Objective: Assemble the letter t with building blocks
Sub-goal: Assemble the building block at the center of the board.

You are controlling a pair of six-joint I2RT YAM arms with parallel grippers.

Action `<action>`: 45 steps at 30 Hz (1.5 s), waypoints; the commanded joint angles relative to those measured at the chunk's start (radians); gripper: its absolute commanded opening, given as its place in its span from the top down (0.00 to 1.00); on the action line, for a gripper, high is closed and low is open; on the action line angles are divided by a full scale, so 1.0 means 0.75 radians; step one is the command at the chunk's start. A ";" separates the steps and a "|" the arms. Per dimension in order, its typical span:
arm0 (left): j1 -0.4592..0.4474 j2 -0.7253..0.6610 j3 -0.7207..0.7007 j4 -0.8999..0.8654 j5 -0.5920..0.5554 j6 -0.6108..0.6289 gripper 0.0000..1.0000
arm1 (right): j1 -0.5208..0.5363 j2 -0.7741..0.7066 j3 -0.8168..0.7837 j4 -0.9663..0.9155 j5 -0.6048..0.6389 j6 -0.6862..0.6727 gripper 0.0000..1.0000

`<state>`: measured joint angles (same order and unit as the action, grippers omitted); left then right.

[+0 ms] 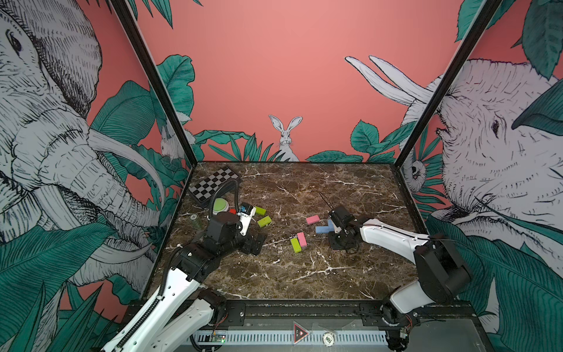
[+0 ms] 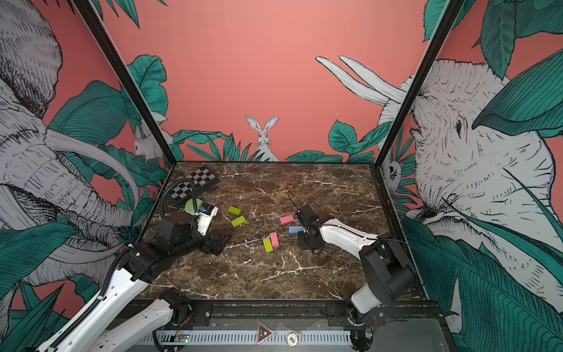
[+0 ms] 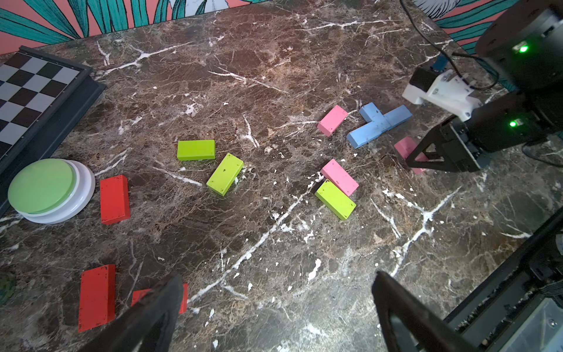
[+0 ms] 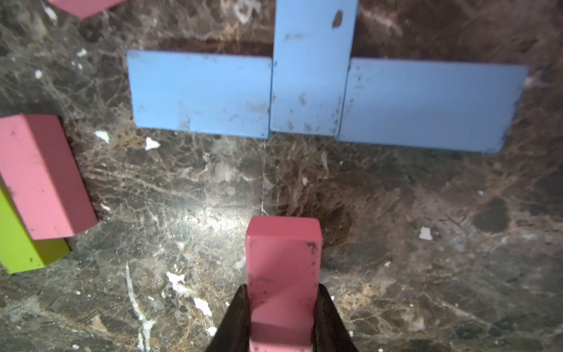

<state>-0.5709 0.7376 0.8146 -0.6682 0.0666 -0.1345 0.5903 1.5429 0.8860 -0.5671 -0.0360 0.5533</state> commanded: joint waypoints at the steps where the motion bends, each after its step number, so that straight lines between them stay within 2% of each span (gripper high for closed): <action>1: -0.006 -0.008 0.000 -0.022 -0.007 0.007 0.01 | 0.007 0.037 0.040 -0.007 0.052 -0.006 0.85; 14: -0.006 -0.003 0.000 -0.024 -0.007 0.007 0.01 | 0.005 0.151 0.087 -0.012 0.076 -0.010 0.82; 36: -0.006 -0.001 -0.001 -0.022 0.000 0.009 0.01 | 0.003 0.223 0.132 -0.047 0.117 -0.006 0.76; 45: -0.006 0.001 -0.001 -0.021 0.002 0.010 0.01 | -0.008 0.219 0.129 -0.047 0.125 0.000 0.70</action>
<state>-0.5709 0.7387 0.8146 -0.6685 0.0666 -0.1345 0.5892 1.6897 0.9794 -0.5732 0.0277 0.5503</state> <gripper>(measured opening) 0.991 0.297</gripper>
